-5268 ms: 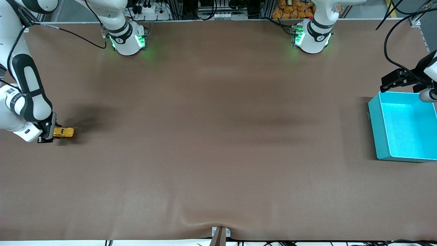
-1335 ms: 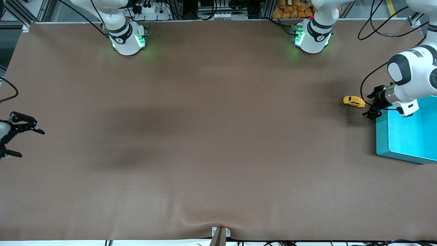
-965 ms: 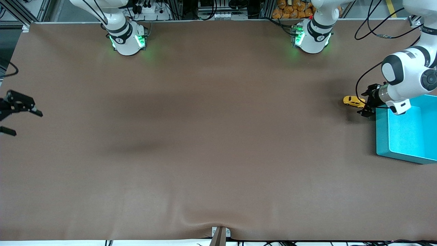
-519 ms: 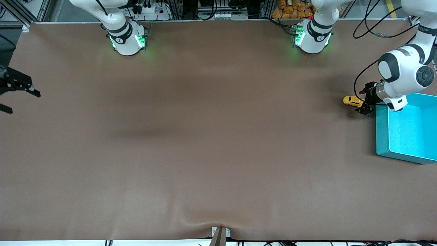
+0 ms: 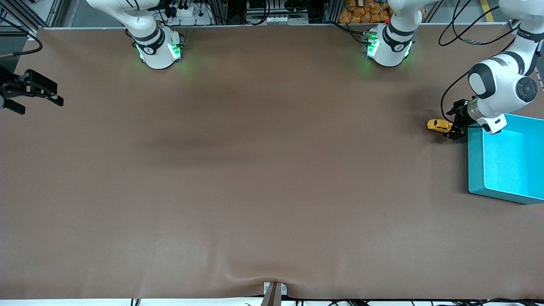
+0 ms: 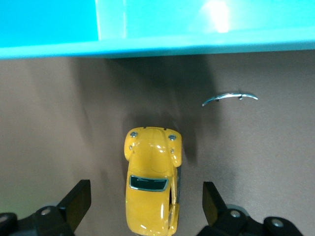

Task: Wind and store yellow beetle car
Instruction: 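Grasp the yellow car with the left gripper while the right gripper retracts, then lift the yellow car with the left gripper over the blue box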

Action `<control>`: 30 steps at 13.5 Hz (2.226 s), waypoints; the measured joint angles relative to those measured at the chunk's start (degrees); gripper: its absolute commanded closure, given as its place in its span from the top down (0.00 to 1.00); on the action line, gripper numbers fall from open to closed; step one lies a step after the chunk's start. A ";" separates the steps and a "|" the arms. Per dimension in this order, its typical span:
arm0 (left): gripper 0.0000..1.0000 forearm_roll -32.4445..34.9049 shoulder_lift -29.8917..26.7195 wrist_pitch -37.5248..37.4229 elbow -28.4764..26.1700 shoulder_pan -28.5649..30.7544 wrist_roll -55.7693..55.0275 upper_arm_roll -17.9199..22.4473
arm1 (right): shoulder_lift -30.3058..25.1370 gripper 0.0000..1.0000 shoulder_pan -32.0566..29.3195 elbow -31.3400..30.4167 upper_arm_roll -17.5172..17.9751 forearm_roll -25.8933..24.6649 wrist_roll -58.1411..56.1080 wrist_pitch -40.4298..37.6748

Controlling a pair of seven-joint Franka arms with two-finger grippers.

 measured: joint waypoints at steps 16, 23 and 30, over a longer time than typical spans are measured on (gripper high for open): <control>0.06 0.00 -3.17 -7.48 4.83 -5.52 -0.03 -0.89 | -1.94 1.00 0.47 -1.46 -2.92 -0.30 5.90 -1.68; 0.05 1.06 -6.73 -26.20 21.51 -5.03 27.28 -0.58 | -2.09 1.00 2.05 -1.29 -3.06 -0.30 5.91 -1.87; 0.04 13.54 -1.50 -23.57 27.92 3.42 60.42 -0.15 | -2.10 1.00 2.12 -0.53 -3.49 -0.30 5.89 -2.81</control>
